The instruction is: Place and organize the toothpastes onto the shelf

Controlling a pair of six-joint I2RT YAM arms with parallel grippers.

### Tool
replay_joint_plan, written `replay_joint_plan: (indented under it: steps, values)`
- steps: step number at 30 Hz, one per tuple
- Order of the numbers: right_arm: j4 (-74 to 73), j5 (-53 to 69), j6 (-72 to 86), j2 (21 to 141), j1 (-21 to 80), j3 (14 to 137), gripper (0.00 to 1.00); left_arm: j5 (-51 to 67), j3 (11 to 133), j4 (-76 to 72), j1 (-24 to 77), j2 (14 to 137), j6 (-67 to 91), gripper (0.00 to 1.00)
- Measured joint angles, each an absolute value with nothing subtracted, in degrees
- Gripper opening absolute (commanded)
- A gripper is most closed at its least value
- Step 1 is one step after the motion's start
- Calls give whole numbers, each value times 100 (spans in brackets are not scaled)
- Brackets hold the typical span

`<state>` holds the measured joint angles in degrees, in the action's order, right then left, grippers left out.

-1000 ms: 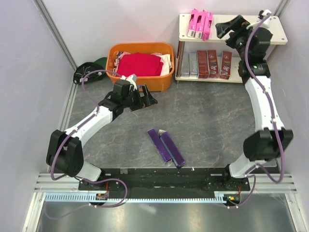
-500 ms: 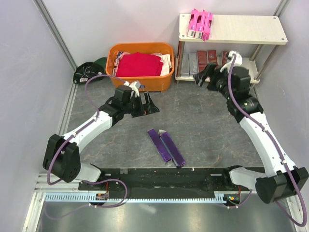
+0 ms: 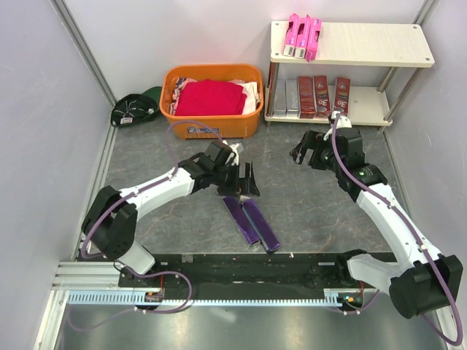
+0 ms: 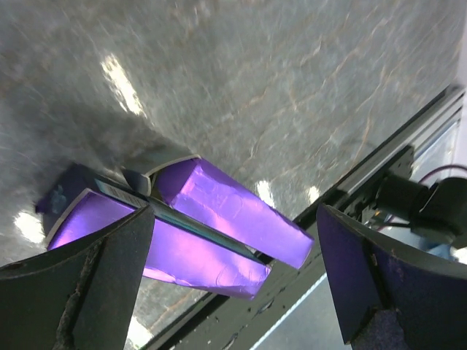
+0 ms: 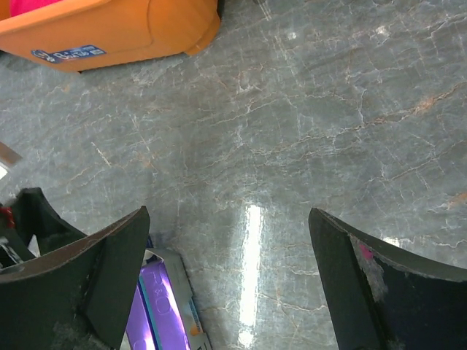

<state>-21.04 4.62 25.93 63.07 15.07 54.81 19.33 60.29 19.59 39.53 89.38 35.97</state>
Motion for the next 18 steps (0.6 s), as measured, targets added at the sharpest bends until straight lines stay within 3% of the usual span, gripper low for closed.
replay_joint_plan:
  steps: [18]
  values:
    - [-1920, 576, 2591, 6451, 1516, 5325, 98, 1636, 6375, 2401, 4536, 9629, 3594, 98]
